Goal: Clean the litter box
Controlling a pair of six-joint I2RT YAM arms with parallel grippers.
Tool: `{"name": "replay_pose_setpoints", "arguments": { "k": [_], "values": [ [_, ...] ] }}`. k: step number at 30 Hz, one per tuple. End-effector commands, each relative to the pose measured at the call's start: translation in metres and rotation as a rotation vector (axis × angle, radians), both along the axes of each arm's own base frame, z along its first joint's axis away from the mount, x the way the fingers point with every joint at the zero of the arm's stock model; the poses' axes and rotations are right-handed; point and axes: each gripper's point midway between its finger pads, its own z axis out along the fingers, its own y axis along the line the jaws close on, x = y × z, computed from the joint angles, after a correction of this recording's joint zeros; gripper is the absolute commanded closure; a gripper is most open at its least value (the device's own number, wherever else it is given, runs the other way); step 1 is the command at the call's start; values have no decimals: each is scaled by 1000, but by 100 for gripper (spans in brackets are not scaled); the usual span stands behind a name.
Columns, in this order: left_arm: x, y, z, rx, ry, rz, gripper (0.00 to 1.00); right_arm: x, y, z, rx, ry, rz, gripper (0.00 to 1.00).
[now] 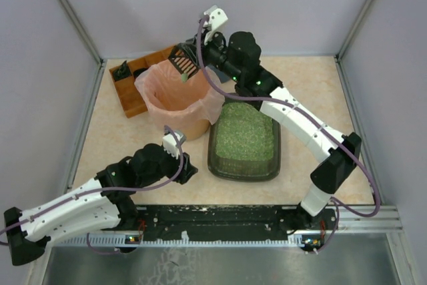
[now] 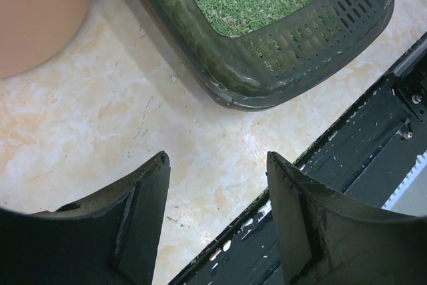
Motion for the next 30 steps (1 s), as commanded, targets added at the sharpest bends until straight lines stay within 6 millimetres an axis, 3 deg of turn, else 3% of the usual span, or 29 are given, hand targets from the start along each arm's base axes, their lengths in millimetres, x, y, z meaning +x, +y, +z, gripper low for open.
{"name": "replay_pose_setpoints", "arguments": {
  "k": [1, 6, 10, 13, 14, 18, 21, 26, 30],
  "values": [
    [3, -4, 18, -41, -13, 11, 34, 2, -25, 49, -33, -173, -99, 100],
    [4, -10, 18, -53, 6, 9, 34, 2, -30, 60, -38, -186, -120, 100],
    [3, -17, 15, -79, 20, 2, 34, 2, -33, 49, 4, -104, -135, 100],
    [5, -22, 11, -90, 22, -2, 34, -8, -52, 48, 97, -13, -175, 100],
    [6, -24, 9, -87, 23, 0, 34, -9, -56, 37, 124, 43, -179, 100],
    [11, -32, 5, -83, 25, -4, 34, -11, -94, 11, 368, 303, -221, 100],
    [11, -41, 3, -82, 38, -24, 34, -14, -132, -11, 566, 433, -226, 100],
    [14, -50, -2, -72, 47, -45, 34, -27, -196, -39, 797, 510, -225, 100],
    [17, -56, -6, -68, 44, -52, 34, -40, -234, -60, 834, 513, -263, 100]
  ]
}}
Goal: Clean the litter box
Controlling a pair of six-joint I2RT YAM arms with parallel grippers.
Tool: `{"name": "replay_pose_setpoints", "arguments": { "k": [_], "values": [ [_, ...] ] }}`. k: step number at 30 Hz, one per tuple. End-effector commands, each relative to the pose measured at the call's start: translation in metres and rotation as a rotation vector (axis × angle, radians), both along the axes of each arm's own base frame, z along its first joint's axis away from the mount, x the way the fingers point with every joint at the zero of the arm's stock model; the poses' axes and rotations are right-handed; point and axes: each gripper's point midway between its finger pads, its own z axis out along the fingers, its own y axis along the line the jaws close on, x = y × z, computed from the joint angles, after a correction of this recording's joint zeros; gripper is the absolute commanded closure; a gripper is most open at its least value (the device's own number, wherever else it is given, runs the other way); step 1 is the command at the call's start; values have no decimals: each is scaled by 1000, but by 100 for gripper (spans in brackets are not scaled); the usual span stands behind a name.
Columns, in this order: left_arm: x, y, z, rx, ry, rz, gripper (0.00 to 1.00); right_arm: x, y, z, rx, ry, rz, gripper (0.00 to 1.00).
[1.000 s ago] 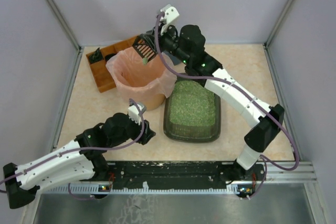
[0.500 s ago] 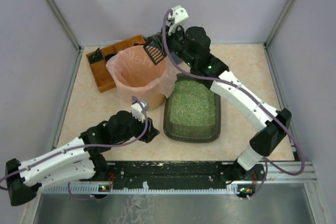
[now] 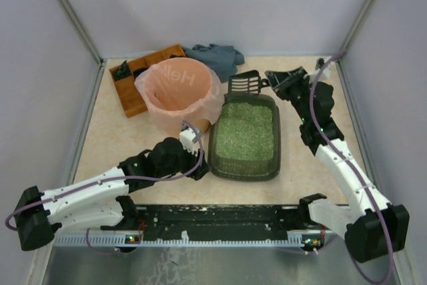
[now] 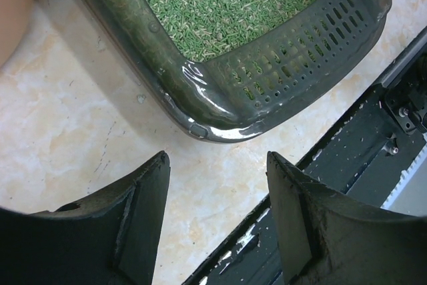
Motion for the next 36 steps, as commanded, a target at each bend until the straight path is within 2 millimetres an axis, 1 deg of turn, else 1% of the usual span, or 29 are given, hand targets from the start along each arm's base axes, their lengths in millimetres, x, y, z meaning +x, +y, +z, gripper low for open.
{"name": "replay_pose_setpoints", "arguments": {
  "k": [1, 4, 6, 8, 11, 13, 17, 20, 22, 25, 27, 30, 33, 36],
  "values": [
    [7, -16, 13, -51, -29, -20, 34, -32, -21, 37, 170, -116, 39, 100],
    [10, -20, 6, -35, -18, -19, 34, -39, -32, 11, 33, -76, 8, 100],
    [13, -22, 2, -24, -13, -8, 35, -41, -30, -8, -91, -48, 36, 100],
    [16, -24, 0, -17, -10, 6, 35, -45, -25, -36, -227, 5, 102, 100],
    [20, -27, -3, -16, -6, 20, 35, -48, -21, -69, -406, 49, 194, 100],
    [21, -30, -5, -23, 1, 23, 35, -48, -25, -85, -504, 76, 210, 100],
    [20, -36, -11, -23, 25, 8, 38, -48, -29, -110, -690, 107, 249, 100],
    [18, -37, -18, -5, 40, 1, 39, -47, -25, -128, -798, 148, 294, 100],
    [18, -36, -22, 3, 47, -1, 39, -49, -17, -140, -839, 166, 352, 100],
    [17, -35, -25, 12, 52, -2, 40, -56, -6, -163, -848, 213, 463, 100],
    [16, -35, -27, 15, 55, -5, 40, -61, -1, -178, -873, 247, 517, 100],
    [15, -35, -29, 20, 59, -9, 40, -67, 0, -197, -919, 293, 554, 100],
    [15, -37, -32, 25, 64, -16, 41, -74, 3, -206, -889, 318, 571, 100],
    [15, -39, -34, 28, 69, -22, 41, -81, 12, -212, -786, 342, 570, 100]
  ]
}}
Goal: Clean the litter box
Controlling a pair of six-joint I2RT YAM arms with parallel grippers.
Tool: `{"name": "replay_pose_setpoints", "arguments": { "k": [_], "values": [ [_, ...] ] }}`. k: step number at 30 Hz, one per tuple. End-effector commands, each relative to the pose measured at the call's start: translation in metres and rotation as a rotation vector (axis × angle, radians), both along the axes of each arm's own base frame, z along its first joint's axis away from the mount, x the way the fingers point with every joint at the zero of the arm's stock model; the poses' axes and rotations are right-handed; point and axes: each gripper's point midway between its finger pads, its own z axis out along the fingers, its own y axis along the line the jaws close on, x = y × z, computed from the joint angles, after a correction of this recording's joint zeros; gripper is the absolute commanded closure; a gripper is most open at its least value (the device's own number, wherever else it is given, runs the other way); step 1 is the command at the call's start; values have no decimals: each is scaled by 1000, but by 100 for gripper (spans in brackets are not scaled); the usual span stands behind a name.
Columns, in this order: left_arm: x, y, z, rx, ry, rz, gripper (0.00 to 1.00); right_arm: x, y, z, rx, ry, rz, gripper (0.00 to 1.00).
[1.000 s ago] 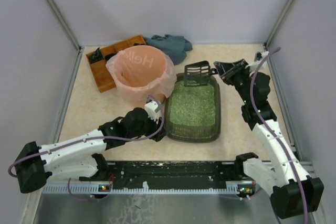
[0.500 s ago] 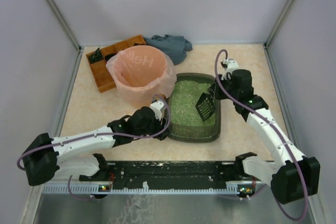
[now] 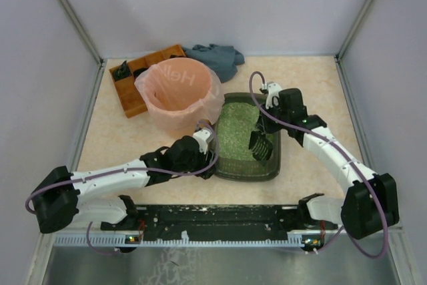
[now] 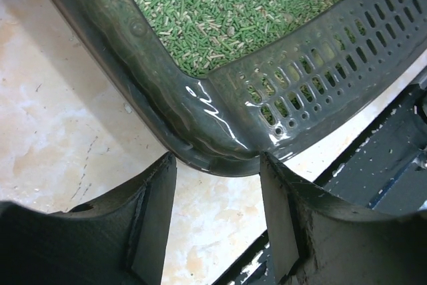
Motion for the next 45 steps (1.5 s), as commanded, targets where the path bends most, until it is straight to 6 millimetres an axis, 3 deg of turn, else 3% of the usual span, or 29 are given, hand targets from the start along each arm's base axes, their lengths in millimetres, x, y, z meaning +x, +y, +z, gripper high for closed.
{"name": "replay_pose_setpoints", "arguments": {
  "k": [1, 5, 9, 20, 28, 40, 45],
  "values": [
    [4, -12, 10, -41, -6, -14, 42, -18, 16, -12, 108, 74, -1, 100],
    [3, -14, 9, -38, 0, -24, 43, -28, 33, -27, 275, 147, -54, 100],
    [2, -14, 7, -33, 4, -30, 43, -37, 37, -45, 391, 208, -147, 100],
    [-1, -20, 7, -35, 19, -69, 44, -46, 34, -53, 741, 345, -487, 100],
    [0, -24, 6, -29, 18, -80, 45, -35, 19, -44, 779, 265, -596, 100],
    [-2, -27, 6, -30, 23, -102, 46, -19, 52, -49, 769, 287, -551, 100],
    [-3, -28, 6, -27, 22, -110, 46, -8, 51, -41, 797, 238, -573, 100]
  ]
}}
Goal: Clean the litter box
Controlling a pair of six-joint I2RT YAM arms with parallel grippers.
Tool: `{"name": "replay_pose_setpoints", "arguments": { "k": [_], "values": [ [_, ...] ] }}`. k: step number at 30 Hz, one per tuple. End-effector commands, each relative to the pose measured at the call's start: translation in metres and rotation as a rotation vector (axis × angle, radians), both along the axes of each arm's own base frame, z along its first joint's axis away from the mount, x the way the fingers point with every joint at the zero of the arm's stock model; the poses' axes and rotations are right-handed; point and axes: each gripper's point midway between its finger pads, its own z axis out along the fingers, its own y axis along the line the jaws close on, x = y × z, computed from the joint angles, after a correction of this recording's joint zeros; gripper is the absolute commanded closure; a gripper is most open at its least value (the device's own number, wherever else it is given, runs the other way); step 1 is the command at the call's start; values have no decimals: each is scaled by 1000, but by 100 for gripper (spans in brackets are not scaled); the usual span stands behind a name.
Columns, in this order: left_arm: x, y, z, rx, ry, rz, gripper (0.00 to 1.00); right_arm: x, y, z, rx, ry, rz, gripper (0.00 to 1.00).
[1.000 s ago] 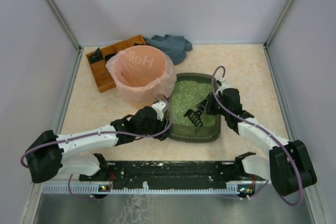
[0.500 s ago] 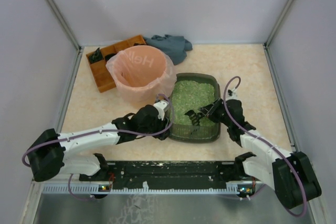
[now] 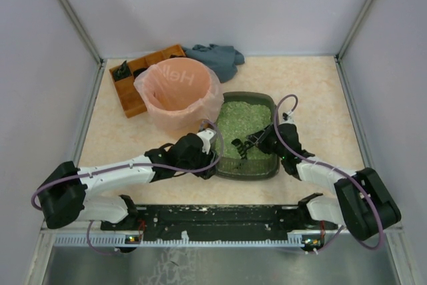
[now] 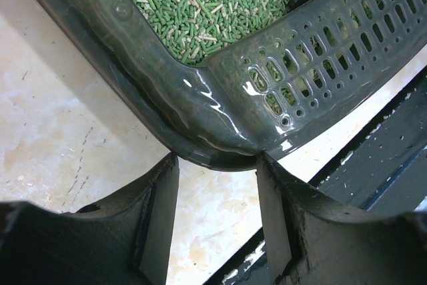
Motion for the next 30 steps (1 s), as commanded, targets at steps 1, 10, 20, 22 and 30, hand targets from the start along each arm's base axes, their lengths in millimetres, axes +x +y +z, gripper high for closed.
{"name": "replay_pose_setpoints", "arguments": {
  "k": [1, 10, 20, 22, 30],
  "values": [
    [2, -27, 21, -97, -39, -62, 46, 10, 19, 31, 92, -74, 7, 100],
    [2, -25, 19, -87, -42, -67, 46, 36, 3, 60, 47, -212, -54, 100],
    [2, -23, 19, -77, -45, -70, 47, 56, -13, 95, -8, -439, -52, 100],
    [1, -22, 18, -74, -43, -69, 47, 61, -17, 102, -1, -462, -55, 100],
    [1, -19, 17, -70, -42, -61, 48, 63, -32, 123, 5, -497, -112, 100]
  ]
}}
